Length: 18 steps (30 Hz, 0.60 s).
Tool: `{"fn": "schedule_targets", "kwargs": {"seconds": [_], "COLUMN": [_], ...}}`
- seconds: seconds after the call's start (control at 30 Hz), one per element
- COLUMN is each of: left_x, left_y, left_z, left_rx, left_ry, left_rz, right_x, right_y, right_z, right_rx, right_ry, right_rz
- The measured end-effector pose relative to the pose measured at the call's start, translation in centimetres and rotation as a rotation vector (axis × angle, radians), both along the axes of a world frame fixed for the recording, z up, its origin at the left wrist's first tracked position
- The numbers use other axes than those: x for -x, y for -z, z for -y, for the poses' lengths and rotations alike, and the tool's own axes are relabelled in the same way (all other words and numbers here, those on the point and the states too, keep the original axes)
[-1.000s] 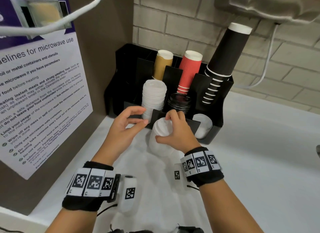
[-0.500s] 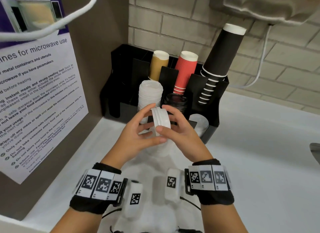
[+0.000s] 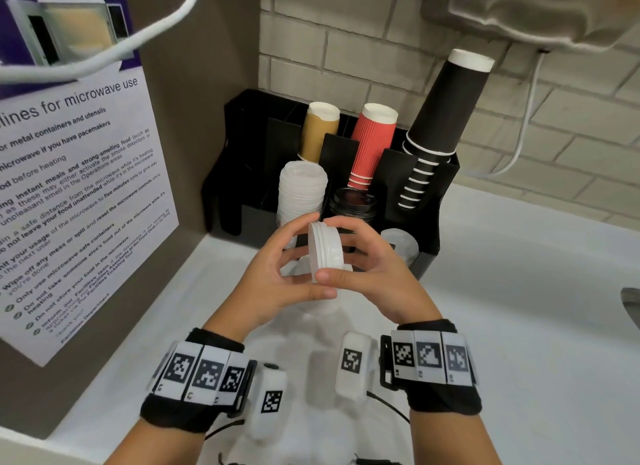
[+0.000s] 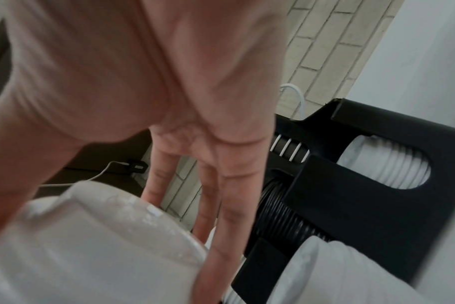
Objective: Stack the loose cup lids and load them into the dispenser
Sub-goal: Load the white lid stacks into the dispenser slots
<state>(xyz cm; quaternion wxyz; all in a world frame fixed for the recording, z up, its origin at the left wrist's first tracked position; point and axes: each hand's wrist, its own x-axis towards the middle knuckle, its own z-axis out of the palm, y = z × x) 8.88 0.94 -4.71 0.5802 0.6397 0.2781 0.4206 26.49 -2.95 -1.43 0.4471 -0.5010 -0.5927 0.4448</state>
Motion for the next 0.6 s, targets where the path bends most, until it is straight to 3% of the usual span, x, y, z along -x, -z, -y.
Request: {"fn": "schedule_targets", "kwargs": {"seconds": [0.2, 0.37, 0.47, 0.6], "left_x": [-0.2, 0.9, 1.5, 1.9], "left_y": [0.1, -0.3, -0.3, 0.0], "left_z": [-0.1, -0.6, -0.9, -1.0], "left_rx": [0.029, -0.028, -0.056, -0.07], "left_ry": [0.024, -0.147, -0.219, -0.236], "left_rz": [0.037, 0.017, 0.011, 0.003], "right_x": [-0.2, -4.7, -8.7, -11.7], "right_y": [-0.2, -2.4, -3.1, -2.0], "right_z": [0.2, -0.7, -2.6, -5.6], "right_rx": [-0.044, -0.248, -0.266, -0.016], "right_ry": [0.031, 0.391, 0.569, 0.465], "right_rz": [0.02, 0.095, 0.313, 0.606]}}
